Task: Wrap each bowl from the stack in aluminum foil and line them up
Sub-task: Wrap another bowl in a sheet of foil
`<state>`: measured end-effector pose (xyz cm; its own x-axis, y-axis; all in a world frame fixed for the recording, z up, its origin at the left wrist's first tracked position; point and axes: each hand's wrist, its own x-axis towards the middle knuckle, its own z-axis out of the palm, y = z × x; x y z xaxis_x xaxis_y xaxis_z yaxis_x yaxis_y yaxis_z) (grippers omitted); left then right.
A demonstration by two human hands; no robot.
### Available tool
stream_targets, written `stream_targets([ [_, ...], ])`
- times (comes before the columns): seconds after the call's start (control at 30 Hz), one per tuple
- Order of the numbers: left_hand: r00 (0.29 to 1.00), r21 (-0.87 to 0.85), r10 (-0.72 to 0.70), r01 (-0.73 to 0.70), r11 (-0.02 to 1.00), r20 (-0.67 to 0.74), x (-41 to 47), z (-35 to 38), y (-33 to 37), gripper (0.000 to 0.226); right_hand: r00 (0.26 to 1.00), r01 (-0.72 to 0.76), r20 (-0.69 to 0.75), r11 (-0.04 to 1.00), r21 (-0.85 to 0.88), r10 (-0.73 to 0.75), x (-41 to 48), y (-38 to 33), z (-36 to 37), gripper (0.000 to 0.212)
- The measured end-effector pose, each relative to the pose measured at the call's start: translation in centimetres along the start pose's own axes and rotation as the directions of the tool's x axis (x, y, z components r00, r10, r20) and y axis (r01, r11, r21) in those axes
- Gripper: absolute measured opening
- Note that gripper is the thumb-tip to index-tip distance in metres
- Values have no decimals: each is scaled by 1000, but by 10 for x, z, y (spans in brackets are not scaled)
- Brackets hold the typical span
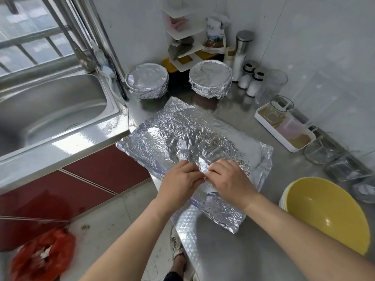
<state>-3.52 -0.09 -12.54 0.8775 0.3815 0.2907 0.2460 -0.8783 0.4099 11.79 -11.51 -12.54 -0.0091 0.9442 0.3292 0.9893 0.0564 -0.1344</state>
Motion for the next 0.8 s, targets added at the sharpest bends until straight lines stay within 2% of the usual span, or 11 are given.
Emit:
stream_targets([
  [0.13, 1000, 26, 19, -18, 999, -23, 4, 2, 0, 9, 999, 27, -32, 997, -66, -29, -1, 1, 6, 11],
  [0.23, 998, 60, 29, -26, 998, -48, 7, 5, -1, 3, 999, 1, -46, 998, -65, -4, 1, -2, 10, 10],
  [0.4, 996, 58, 14, -9, 998, -87, 12, 3, -6, 19, 993, -95, -79, 993, -65, 90, 8, -10, 10, 6],
  [0.5, 997, 42, 6, -2, 999, -82, 14, -3, -12, 20, 983, -149, -110, 989, -13, 147, 14, -16, 8, 5],
  [0.63, 997, 31, -51, 53, 998, -53, 9, -11, -20, 18, 981, -177, -65, 979, 104, 184, 12, -16, 6, 6],
  [0.73, 994, -22, -95, 94, 995, -50, 6, -16, -19, 22, 974, -212, -51, 967, 140, 221, 10, -13, 4, 6],
  [0.8, 994, -48, -97, 94, 994, -53, 7, -17, -15, 17, 972, -221, -46, 965, 144, 229, 11, -11, 6, 7],
])
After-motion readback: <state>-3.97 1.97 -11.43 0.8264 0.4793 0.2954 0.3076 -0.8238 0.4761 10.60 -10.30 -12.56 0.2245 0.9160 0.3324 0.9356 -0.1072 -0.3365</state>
